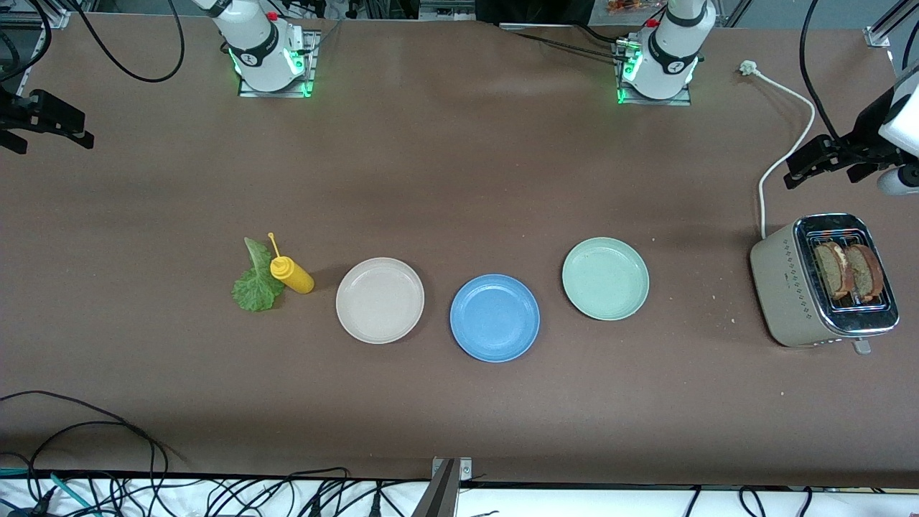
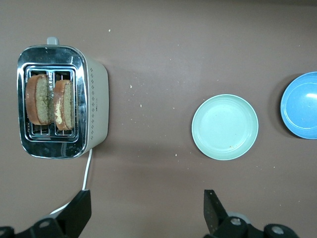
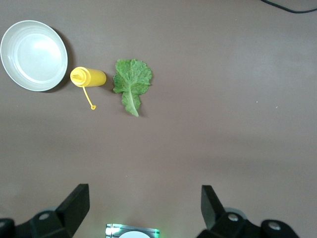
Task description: Make sandwich in blue plate with both arms
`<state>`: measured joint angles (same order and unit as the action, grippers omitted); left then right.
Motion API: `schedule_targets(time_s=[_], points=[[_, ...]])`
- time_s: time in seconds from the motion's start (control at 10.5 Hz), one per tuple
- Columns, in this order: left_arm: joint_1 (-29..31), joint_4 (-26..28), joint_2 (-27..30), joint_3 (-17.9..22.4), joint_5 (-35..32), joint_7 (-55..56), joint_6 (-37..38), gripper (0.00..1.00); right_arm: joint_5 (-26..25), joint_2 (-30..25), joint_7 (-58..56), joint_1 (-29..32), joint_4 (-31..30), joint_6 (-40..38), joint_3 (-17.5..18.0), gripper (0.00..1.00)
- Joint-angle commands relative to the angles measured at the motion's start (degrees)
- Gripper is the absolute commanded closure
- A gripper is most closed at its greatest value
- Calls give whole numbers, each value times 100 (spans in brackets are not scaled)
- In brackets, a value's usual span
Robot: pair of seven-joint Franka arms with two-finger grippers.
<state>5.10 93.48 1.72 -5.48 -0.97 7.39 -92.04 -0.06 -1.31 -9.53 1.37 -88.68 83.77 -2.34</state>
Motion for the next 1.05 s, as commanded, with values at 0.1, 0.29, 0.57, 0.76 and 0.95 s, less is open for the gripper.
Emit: schedule_targets(time_s=[0.1,0.29,0.57,0.76,0.95], points=[[-35,-198,-66,-41,-8,-88,125,0,58,-1,-31,13,114,-124,5,0],[-62,-198,-66,-190,-8,-80,125,0,67,-1,-57,13,114,-124,-12,0],[-62,-216,-57,-252,-17,-80,125,0,85,7,-49,13,114,-124,-3,0],[-71,-216,-57,-287,-17,-80,125,0,94,8,-57,13,114,-124,-12,0],[-62,-216,-57,-287,-8,-80,125,0,67,16,-66,22,114,-124,-12,0]])
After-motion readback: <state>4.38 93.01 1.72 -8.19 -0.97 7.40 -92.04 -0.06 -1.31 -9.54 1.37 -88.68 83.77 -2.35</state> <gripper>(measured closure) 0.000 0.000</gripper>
